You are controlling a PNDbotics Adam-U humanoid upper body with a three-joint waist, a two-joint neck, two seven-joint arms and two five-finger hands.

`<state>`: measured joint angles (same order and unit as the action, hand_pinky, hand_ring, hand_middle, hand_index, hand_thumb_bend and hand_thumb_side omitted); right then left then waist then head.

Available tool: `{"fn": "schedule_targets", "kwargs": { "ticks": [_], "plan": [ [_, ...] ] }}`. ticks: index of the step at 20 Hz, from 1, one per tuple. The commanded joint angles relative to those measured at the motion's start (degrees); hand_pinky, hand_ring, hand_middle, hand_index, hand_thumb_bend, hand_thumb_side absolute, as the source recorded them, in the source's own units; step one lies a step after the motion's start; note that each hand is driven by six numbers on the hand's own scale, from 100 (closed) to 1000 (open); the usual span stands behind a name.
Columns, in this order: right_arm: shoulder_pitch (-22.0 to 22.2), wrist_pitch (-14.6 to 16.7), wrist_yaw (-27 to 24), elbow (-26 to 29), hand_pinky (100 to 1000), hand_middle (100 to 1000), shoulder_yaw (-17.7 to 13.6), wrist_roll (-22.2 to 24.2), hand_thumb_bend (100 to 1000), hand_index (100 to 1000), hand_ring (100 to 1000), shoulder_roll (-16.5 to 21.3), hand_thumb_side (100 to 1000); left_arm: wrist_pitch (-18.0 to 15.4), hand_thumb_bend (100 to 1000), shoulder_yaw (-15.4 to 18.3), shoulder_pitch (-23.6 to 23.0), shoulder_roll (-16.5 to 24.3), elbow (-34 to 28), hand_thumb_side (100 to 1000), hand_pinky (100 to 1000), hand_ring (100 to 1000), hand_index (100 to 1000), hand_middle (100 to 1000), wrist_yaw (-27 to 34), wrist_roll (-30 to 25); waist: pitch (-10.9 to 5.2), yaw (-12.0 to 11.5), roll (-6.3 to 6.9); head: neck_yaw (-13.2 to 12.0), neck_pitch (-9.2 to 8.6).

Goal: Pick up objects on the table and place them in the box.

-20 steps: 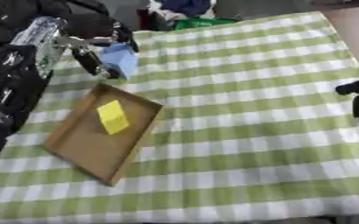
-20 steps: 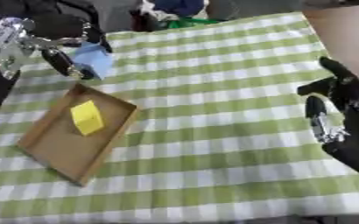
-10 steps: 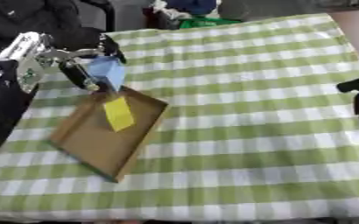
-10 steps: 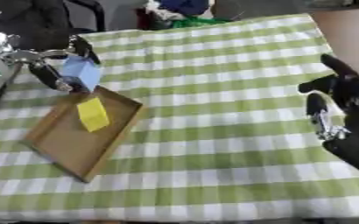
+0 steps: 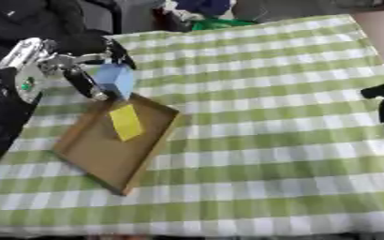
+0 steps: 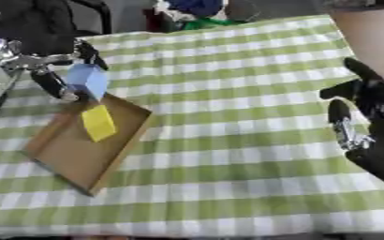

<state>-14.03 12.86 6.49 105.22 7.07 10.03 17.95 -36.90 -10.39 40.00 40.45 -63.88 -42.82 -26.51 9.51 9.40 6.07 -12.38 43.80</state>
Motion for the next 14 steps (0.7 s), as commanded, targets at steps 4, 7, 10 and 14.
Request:
{"fn": "schedule_targets", "kwargs": {
  "ticks": [4, 7, 10, 14],
  "plan": [
    [-0.29, 0.01, 0.16, 0.48, 883, 618, -0.33, -0.2, 100, 1000, 751, 0.52, 552, -7.82, 553, 0.27, -1.4, 3.21, -0.89, 137, 779, 684, 848, 698, 1.13, -10.08, -1.03, -0.1, -0.25, 0.13, 0.28],
    [-0.29, 0.02, 0.17, 0.48, 883, 618, -0.33, -0.19, 100, 1000, 752, 0.54, 552, -7.89, 752, 0.87, -2.27, 3.74, -2.13, 233, 805, 739, 873, 775, 2.03, -10.81, -1.02, -0.18, -0.25, 0.11, 0.27],
    [-0.31, 0.03, 0.17, 0.49, 883, 618, -0.34, -0.19, 100, 1000, 752, 0.56, 551, -7.46, 838, 1.96, -2.98, 4.23, -3.99, 294, 813, 750, 881, 792, 3.17, -10.97, -1.0, -0.21, -0.28, 0.11, 0.19],
    [-0.35, 0.05, 0.18, 0.55, 883, 618, -0.4, -0.27, 100, 1000, 753, 0.52, 549, -5.76, 710, 4.85, -3.8, 4.13, -7.66, 383, 784, 708, 867, 739, 6.03, -8.67, -0.9, -0.16, -0.54, 0.24, -0.07]
  ]
}}
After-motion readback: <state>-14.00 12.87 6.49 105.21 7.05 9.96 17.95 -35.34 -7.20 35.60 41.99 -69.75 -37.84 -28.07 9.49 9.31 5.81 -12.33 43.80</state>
